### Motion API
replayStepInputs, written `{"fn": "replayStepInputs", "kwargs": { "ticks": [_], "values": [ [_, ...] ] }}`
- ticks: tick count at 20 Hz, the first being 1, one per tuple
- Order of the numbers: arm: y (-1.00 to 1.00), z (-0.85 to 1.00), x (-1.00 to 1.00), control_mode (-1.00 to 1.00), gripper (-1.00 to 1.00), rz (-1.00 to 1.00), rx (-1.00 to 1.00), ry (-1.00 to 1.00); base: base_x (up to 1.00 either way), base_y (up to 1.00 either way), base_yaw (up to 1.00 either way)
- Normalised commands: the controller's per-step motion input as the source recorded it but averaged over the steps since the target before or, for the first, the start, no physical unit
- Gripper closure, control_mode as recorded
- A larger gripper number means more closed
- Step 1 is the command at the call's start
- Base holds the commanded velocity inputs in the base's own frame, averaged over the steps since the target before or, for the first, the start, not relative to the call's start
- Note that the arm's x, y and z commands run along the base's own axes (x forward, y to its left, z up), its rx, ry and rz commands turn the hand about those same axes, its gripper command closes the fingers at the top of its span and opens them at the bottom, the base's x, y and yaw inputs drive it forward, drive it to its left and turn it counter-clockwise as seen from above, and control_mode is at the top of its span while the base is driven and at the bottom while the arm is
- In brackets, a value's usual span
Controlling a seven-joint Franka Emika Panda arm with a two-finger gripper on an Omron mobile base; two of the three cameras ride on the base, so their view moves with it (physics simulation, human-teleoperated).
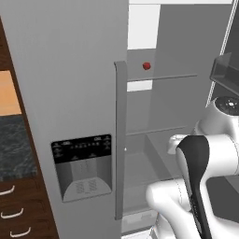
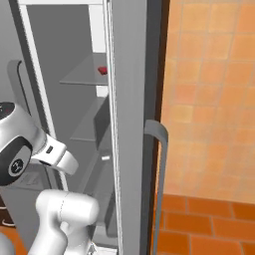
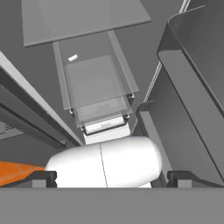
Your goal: Take the strawberry from the fridge and place it on top of the pancake, located on the dining counter.
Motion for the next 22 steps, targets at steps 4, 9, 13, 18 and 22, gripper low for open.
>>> {"fn": "replayStepInputs", "kwargs": {
  "ticks": [4, 9, 13, 18, 22],
  "values": [
    [0.00, 0.00, 0.00, 1.00, -1.00, 0.00, 0.00, 0.00, 0.41, -0.04, 0.00],
    [0.00, 0.00, 0.00, 1.00, -1.00, 0.00, 0.00, 0.00, 0.42, -0.11, 0.00],
    [0.00, 0.00, 0.00, 1.00, -1.00, 0.00, 0.00, 0.00, 0.32, -0.12, 0.00],
    [0.00, 0.00, 0.00, 1.00, -1.00, 0.00, 0.00, 0.00, 0.08, -0.01, 0.00],
    [0.00, 0.00, 0.00, 1.00, -1.00, 0.00, 0.00, 0.00, 0.01, 0.00, 0.00]
  ]
}}
